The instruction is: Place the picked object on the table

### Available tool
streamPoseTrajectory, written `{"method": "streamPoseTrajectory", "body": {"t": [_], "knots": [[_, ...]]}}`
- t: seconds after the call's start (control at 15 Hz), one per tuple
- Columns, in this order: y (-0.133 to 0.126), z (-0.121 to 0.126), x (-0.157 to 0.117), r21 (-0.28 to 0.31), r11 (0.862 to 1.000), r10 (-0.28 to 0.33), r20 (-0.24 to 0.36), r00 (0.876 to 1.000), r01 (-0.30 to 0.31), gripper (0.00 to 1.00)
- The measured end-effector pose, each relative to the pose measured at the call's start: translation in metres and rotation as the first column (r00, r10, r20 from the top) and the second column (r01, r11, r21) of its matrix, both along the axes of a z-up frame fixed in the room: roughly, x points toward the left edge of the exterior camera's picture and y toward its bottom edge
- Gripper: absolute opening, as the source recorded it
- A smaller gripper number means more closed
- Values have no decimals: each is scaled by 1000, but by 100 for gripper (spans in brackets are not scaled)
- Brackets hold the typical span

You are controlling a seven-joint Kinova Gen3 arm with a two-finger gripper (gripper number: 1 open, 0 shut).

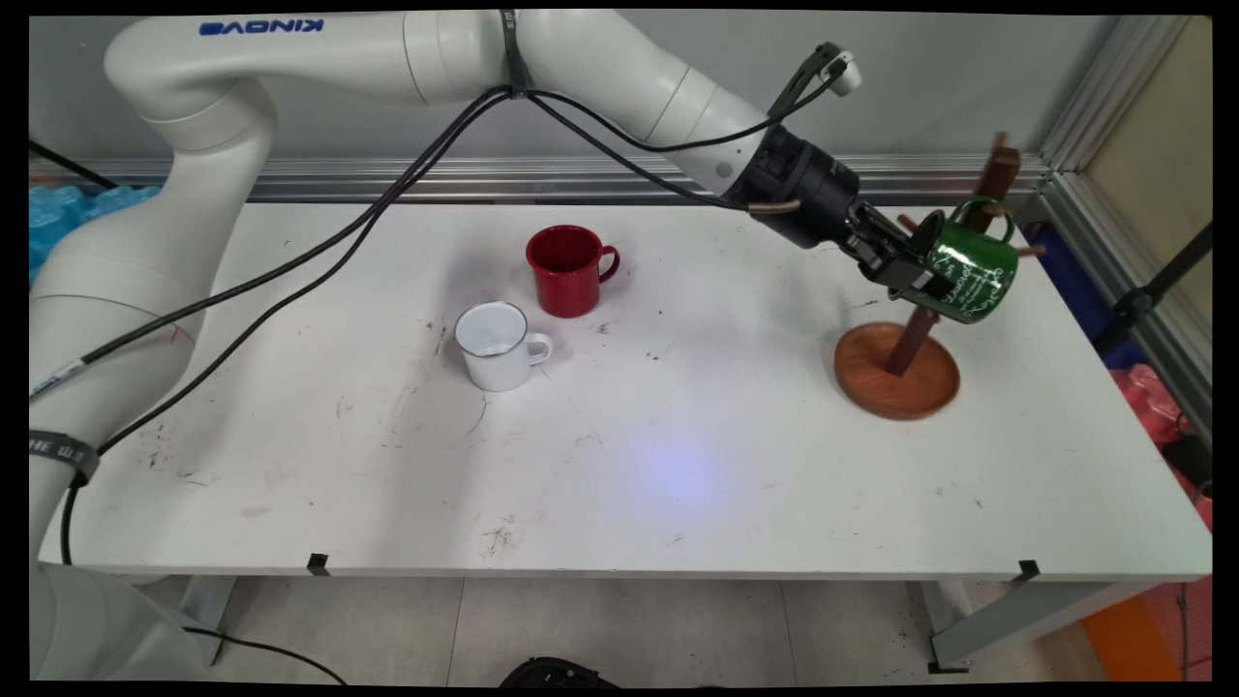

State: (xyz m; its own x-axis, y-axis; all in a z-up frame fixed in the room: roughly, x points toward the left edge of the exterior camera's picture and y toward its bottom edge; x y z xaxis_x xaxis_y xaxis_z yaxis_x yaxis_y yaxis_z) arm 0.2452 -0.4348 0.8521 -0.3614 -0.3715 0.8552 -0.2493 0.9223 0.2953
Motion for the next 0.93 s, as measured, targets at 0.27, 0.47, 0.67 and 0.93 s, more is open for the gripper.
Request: {"method": "streamPoseTrajectory", "body": {"t": [0.27,0.47,0.67,0.93], "knots": [[5,2,0,2,1000,-14,-4,1000,14,0],[9,5,-1,1,1000,-26,-10,1000,26,0],[12,9,-3,-2,999,-38,-14,999,38,0],[16,16,-5,-11,999,-53,-19,998,53,0]]}}
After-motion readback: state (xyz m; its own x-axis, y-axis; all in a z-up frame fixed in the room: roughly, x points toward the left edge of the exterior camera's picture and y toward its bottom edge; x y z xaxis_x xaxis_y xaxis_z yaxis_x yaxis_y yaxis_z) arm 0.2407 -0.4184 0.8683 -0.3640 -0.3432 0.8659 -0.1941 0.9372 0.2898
